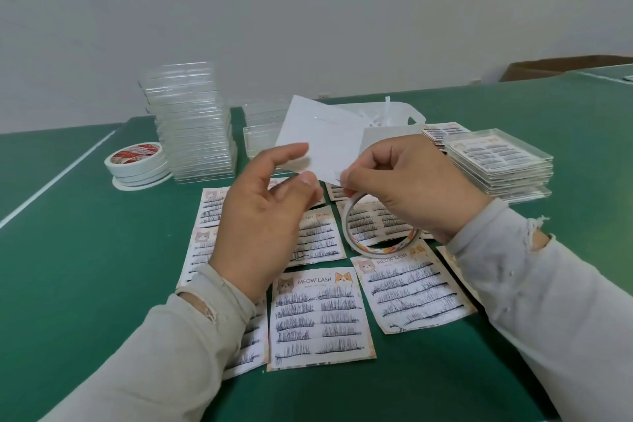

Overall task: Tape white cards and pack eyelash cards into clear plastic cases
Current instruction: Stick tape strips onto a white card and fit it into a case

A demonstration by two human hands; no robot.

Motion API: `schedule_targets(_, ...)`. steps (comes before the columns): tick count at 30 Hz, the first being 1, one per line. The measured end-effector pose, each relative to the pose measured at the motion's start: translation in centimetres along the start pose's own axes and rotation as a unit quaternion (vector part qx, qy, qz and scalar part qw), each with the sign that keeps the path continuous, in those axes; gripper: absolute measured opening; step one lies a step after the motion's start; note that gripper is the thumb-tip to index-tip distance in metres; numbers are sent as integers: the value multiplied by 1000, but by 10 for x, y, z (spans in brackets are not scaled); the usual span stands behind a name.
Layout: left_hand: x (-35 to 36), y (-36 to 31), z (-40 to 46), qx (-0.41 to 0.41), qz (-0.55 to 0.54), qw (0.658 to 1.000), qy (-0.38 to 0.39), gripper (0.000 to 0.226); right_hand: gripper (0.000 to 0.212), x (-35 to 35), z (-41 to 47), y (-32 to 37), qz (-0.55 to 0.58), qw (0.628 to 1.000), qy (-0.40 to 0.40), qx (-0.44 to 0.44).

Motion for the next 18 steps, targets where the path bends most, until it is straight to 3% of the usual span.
schedule_targets(4,0,5,2,-30,-75,997,-17,37,15,5,-2,6,-23,999,11,-27)
schedule_targets(9,3,6,1,-36,38,999,12,37,14,11,-5,11,-70,996,32,-36)
schedule_targets(18,-4,1,1,3,64,997,-47,40,10,13,-6,14,-41,999,23,-22)
Point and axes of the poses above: each hand's wrist, its own z-axis towards the middle knuckle, its own x-axis out of the palm, y = z × x, the point moved 4 cm from there along z, towards the middle knuckle, and after that the axes turned 15 degrees about y, right-handed, at the moved point
